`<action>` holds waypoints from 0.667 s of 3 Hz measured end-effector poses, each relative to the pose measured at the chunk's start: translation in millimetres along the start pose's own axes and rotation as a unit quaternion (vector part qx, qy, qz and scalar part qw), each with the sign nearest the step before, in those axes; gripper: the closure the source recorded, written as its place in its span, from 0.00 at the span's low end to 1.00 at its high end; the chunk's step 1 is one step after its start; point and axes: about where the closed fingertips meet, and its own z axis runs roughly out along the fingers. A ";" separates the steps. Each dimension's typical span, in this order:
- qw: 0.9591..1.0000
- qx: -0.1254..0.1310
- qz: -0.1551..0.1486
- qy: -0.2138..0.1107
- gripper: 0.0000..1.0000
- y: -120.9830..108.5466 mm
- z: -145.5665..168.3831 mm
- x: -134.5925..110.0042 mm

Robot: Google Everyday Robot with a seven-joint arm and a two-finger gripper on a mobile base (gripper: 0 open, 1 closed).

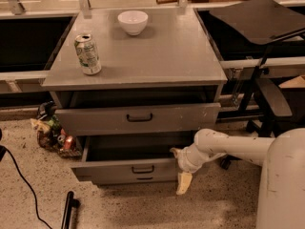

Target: Open middle drawer

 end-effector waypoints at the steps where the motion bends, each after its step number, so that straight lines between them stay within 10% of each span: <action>1: 0.999 -0.029 0.038 0.003 0.19 30.8 -0.3 2.7; 2: 0.998 -0.033 0.058 0.002 0.42 53.7 -8.4 -2.0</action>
Offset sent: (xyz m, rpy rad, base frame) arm -0.1038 -0.0113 0.0162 -0.0024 0.1494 -0.1257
